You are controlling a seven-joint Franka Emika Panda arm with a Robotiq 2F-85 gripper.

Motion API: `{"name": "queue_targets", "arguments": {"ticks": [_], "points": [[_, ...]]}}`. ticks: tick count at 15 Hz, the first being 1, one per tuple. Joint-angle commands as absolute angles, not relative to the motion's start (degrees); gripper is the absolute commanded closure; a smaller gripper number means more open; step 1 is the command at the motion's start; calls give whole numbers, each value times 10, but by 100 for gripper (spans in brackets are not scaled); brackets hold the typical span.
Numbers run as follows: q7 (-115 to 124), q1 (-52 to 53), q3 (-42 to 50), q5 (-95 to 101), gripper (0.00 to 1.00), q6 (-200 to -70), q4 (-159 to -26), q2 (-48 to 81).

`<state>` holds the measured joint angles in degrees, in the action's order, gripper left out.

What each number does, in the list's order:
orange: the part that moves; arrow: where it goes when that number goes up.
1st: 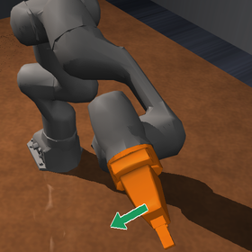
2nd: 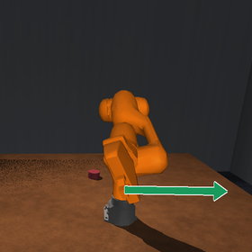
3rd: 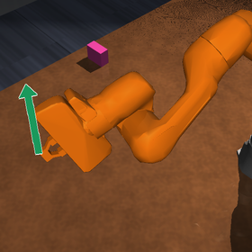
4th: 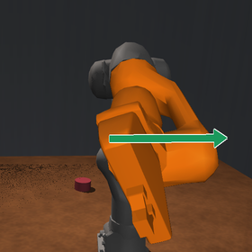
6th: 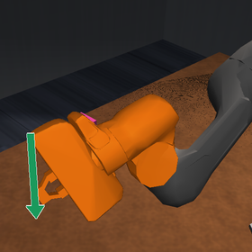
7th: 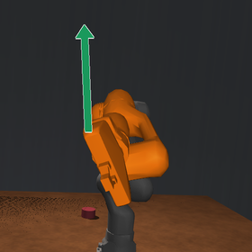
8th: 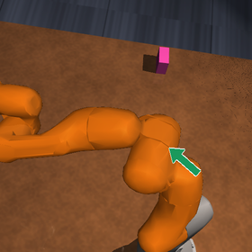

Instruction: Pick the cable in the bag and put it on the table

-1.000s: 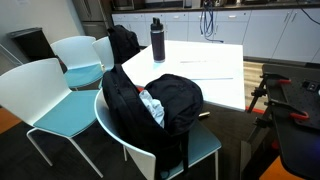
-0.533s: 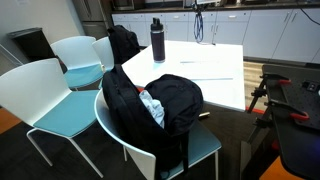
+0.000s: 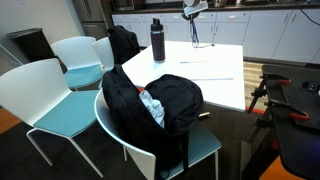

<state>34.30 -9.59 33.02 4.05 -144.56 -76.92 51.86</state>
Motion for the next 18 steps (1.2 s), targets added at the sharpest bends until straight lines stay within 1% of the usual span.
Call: {"name": "queue_targets", "arguments": {"ticks": [1, 8, 9, 12, 15, 18], "points": [[352, -89, 332, 46, 56, -1412, -735, 540], [331, -83, 330, 41, 5, -1413, -760, 503], [341, -79, 337, 44, 1, -1408, -758, 503], [344, -82, 337, 33, 0, -1415, -767, 480], [340, -76, 349, 30, 0, -1445, -832, 411], [335, -83, 356, 9, 0, -1446, -895, 332]]}}
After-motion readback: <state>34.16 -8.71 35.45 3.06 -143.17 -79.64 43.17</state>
